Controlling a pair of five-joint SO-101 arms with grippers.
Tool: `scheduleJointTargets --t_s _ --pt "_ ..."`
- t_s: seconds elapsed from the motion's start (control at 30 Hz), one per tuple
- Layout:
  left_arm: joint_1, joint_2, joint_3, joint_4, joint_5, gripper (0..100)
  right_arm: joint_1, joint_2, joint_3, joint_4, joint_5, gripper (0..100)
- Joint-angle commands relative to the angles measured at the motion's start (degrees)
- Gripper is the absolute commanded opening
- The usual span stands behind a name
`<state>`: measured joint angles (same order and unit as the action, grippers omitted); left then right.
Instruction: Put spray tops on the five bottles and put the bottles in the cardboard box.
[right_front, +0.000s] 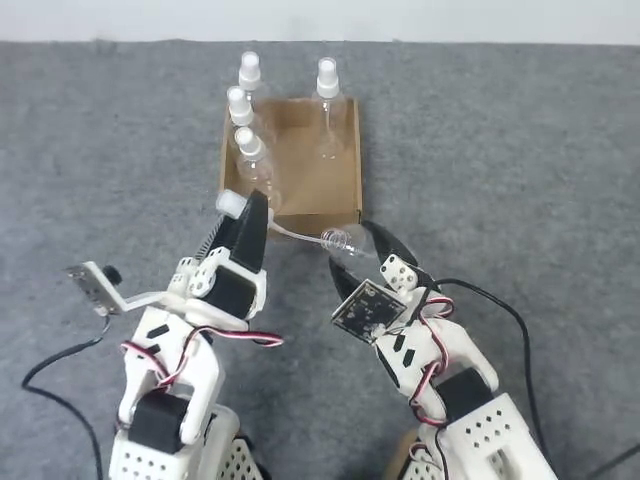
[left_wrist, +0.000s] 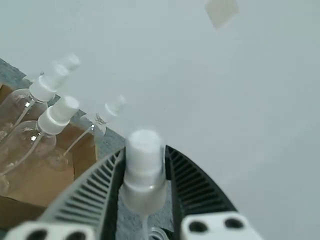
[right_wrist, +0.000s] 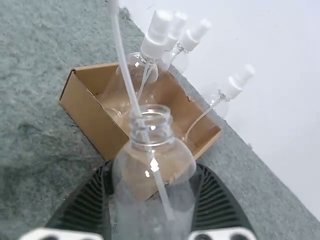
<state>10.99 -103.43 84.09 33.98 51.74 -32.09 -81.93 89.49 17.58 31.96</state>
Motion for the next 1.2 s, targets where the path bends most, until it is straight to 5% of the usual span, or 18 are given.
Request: scheduleJointTargets --t_s 0.0,1.17 --pt "0.4 -1.0 -0.2 0.5 -0.8 1 0.0 -1.5 -1.2 -1.4 -1.0 0.9" --pt "12.7 -1.0 5.1 0.2 -11.0 1 -0.6 -1.5 -1.0 -1.4 -1.1 0.7"
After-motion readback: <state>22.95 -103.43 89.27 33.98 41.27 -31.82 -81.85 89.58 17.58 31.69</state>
